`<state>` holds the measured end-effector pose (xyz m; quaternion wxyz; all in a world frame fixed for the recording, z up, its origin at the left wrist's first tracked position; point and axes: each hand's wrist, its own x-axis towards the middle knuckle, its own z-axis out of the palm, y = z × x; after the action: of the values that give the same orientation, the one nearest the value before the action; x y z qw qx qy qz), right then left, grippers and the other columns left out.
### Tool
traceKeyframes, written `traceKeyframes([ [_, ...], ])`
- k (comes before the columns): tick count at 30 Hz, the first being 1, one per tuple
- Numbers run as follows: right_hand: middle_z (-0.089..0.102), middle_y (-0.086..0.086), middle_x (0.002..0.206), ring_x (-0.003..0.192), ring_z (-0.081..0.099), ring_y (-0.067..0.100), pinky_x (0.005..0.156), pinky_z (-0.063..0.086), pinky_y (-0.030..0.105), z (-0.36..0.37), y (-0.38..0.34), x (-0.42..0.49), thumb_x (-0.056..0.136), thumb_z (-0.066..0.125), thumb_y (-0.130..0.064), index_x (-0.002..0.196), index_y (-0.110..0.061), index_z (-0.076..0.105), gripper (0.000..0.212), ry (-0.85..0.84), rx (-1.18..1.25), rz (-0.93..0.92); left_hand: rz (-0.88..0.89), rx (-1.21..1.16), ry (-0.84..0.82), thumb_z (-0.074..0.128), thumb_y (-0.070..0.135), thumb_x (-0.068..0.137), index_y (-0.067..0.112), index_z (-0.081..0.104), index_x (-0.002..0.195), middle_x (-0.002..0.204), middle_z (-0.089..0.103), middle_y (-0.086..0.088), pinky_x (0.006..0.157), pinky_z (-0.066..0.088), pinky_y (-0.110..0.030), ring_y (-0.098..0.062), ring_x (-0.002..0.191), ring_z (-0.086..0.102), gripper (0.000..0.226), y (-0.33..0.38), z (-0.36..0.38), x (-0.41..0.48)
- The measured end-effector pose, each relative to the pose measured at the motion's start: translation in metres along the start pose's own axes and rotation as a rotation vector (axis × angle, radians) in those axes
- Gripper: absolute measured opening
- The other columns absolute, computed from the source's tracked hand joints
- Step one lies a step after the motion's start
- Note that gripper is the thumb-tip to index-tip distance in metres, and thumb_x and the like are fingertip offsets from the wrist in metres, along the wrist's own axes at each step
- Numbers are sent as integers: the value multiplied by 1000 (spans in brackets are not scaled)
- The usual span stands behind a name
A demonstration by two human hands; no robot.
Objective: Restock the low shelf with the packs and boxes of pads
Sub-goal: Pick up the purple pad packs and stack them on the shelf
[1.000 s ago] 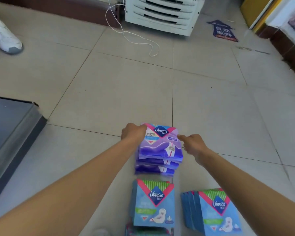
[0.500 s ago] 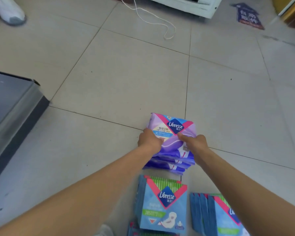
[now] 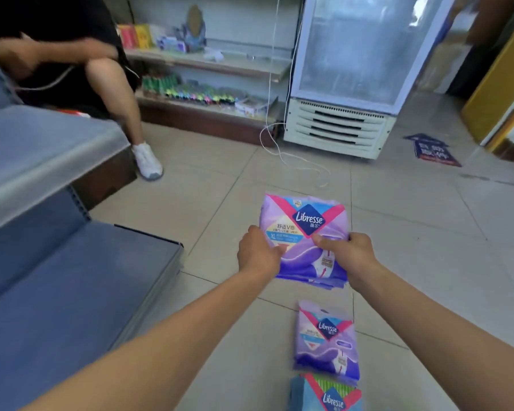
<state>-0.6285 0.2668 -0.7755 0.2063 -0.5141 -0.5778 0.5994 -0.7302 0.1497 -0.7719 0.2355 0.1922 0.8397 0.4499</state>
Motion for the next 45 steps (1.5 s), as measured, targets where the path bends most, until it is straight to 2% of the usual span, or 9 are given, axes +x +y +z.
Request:
traceKeyframes([
  [9,71,2,82,56,69,10,42,51,21,88,-144,-132,72,80,-7,87,-13,61,25,-345,132,-315,217,-97,418,69,21,84,11,51,111,118,62,-6,78,51,-31,-22,106,61,34,45,-189,-62],
  [12,73,8,88,61,71,15,47,56,26,129,-166,-169,69,82,-5,95,-7,65,32,-443,124,-373,215,-107,546,68,23,85,12,47,108,118,60,-4,85,53,-38,-21,108,60,33,37,-241,-84],
  [18,74,8,97,79,73,24,71,60,44,207,-182,-225,59,89,-15,108,-6,63,57,-584,76,-408,192,-139,752,66,21,86,12,45,108,117,58,-2,83,53,-36,-17,107,59,32,4,-319,-130],
  [22,72,7,99,83,72,24,70,60,41,252,-176,-255,61,88,-14,109,-9,61,56,-697,63,-422,160,-113,881,67,18,86,14,46,107,116,58,-2,84,53,-37,-18,107,60,30,-27,-354,-154],
  [26,72,5,101,85,72,23,69,60,42,295,-172,-271,59,89,-14,111,-11,60,60,-827,19,-428,135,-144,983,66,17,87,14,47,115,120,59,1,75,50,-23,-15,110,58,34,-55,-377,-167],
  [30,72,5,103,86,72,23,72,60,45,332,-170,-274,58,90,-16,115,-11,57,66,-911,-3,-432,83,-133,1079,67,21,86,14,47,124,122,59,2,90,51,-41,-18,112,58,43,-77,-388,-168],
  [39,71,4,105,92,70,25,79,58,50,393,-166,-279,57,91,-16,110,-14,59,62,-978,-67,-520,45,-127,1203,64,17,88,13,46,109,117,59,-3,86,51,-41,-23,105,59,28,-107,-405,-163],
  [42,71,4,106,95,68,24,81,58,49,403,-158,-277,59,90,-14,110,-13,59,59,-988,-91,-550,-23,-51,1160,63,12,88,10,41,123,124,51,-5,83,44,-28,-25,111,55,41,-111,-404,-163],
  [45,70,4,107,96,68,22,80,58,43,410,-151,-279,61,89,-13,111,-13,58,59,-984,-85,-587,1,136,1117,56,-5,84,13,7,150,146,24,-5,99,42,-26,-22,132,39,84,-108,-397,-168],
])
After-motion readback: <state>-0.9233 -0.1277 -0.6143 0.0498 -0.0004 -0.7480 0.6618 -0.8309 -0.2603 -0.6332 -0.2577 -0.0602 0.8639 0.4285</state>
